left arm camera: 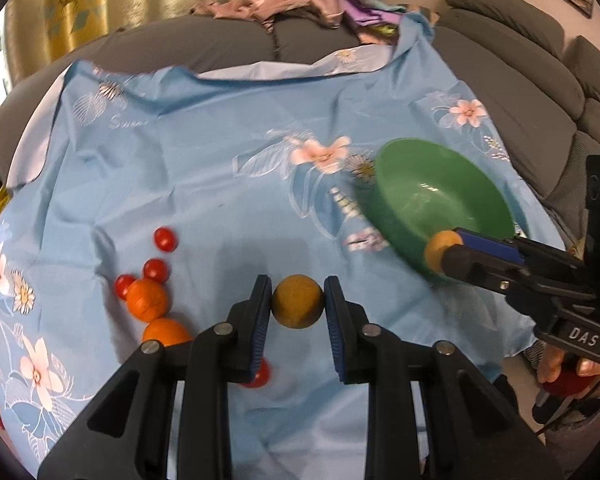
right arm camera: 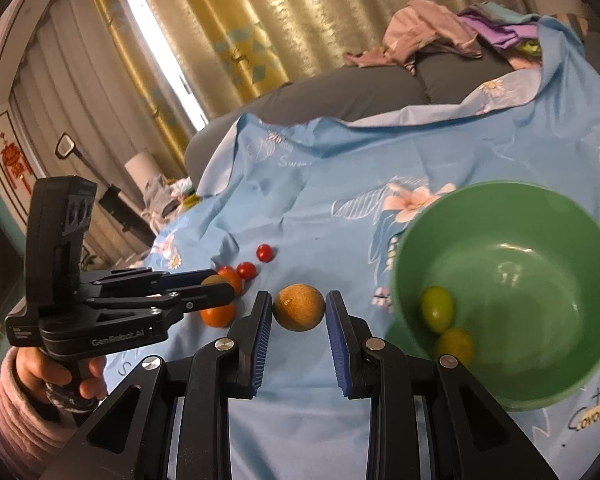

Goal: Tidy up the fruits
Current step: 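Carry both small tan fruits in the two grippers over the green bowl, then lower into the bowl and open left gripper while right gripper opens too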

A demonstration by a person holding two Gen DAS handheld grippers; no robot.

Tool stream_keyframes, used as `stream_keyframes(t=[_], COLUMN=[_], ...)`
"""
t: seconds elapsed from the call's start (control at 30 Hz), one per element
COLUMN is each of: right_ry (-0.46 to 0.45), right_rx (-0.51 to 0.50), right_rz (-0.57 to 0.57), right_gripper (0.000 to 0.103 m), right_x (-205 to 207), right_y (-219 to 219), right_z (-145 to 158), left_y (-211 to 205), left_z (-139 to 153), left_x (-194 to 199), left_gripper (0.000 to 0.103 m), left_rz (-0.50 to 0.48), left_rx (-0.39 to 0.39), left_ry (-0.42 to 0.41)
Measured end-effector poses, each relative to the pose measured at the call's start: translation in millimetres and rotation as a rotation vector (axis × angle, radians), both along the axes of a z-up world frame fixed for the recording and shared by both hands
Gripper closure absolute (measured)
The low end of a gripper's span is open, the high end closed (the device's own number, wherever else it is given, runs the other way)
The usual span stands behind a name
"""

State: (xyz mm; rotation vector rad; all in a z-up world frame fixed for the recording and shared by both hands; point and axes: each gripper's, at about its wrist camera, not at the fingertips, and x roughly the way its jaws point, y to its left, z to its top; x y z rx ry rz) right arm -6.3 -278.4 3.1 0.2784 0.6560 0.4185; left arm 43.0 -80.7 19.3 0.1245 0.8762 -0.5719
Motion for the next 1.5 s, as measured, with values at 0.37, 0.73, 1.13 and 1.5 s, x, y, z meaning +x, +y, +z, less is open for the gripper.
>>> stream_keyframes(t=[0.37,0.73,1.13,1.5], right_ry=[-0.039,-0.055,-0.027,-0.005], right_rx=[0.025,0.048,0.03,0.03], right_rz=[-0.087,-0.163,-0.25,-0.275], right_gripper=[0.073,0.073,0.073,0.073], right_x=[-13.0,-19.7,-15.7,-12.4], right_y=[-37.4,-72.2,-100.5,-111.3], right_z=[9.9,9.3,-1.3,-7.9], left_y=[-48.1,-95.3,-138.8,-157.4], left_z=[24.7,31.4,21.0,5.4], left_x=[-8.1,-11.0,-1.8,4.5], left_gripper=[0.077,0.077,0.077,0.077], left_rz=[-0.091,-0.177,-0.254,-0.282], left_rx=[-0.011,-0.005,0.022,0.048], left_ry=[-0.045,-0.054,-0.03,0.002])
